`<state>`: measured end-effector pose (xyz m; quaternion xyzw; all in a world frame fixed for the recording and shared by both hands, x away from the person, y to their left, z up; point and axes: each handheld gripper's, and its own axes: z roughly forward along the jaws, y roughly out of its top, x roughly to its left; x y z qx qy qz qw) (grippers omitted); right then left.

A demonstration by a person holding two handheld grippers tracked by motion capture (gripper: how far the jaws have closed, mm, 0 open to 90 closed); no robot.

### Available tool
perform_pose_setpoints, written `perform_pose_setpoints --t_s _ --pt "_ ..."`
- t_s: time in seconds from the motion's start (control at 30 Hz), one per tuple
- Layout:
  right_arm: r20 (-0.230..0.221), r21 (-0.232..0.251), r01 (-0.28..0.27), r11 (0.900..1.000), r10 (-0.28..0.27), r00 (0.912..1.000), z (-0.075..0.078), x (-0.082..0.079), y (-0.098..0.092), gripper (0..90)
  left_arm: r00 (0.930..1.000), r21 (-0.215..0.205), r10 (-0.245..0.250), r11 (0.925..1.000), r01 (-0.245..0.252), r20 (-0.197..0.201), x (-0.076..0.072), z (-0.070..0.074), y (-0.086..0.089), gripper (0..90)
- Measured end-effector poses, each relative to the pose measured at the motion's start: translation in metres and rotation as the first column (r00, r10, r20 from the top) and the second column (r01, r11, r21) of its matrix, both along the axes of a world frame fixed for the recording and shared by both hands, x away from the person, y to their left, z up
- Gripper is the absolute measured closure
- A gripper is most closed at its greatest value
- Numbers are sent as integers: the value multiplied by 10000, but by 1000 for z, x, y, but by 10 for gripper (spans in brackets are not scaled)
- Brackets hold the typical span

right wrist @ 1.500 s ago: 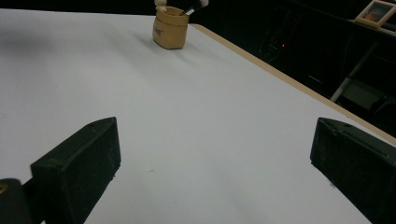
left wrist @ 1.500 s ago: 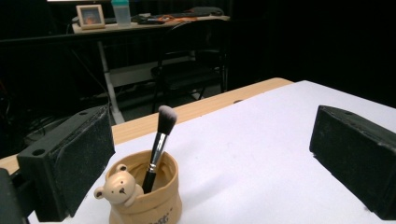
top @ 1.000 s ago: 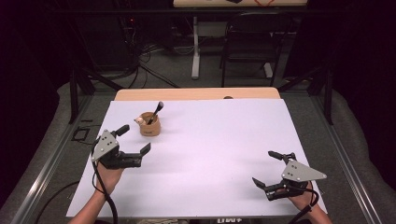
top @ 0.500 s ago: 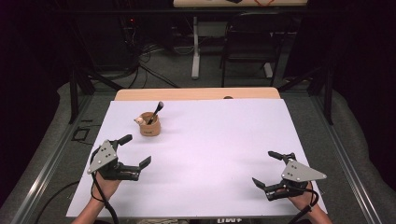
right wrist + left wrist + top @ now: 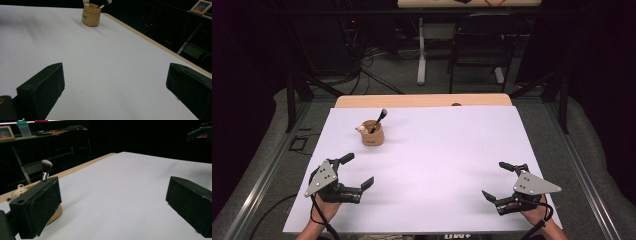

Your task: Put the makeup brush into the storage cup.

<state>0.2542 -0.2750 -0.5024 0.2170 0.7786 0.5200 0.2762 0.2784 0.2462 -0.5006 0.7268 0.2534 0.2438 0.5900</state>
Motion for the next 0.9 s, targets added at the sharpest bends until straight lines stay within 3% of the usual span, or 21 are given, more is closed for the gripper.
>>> perform_pose_setpoints --t_s 0.37,0.6,0.9 --pt "5 -8 -19 10000 19 10000 0 0 0 11 9980 346 -163 9992 184 -615 -2 -12 -2 0" --pt "-3 -66 -43 10000 43 10000 0 0 0 11 9961 434 -378 9982 413 -793 -1 -14 -7 0" --pt "-15 -52 -70 10000 70 10000 -1 1 0 11 9953 419 -261 9987 301 -928 3 -16 -6 0"
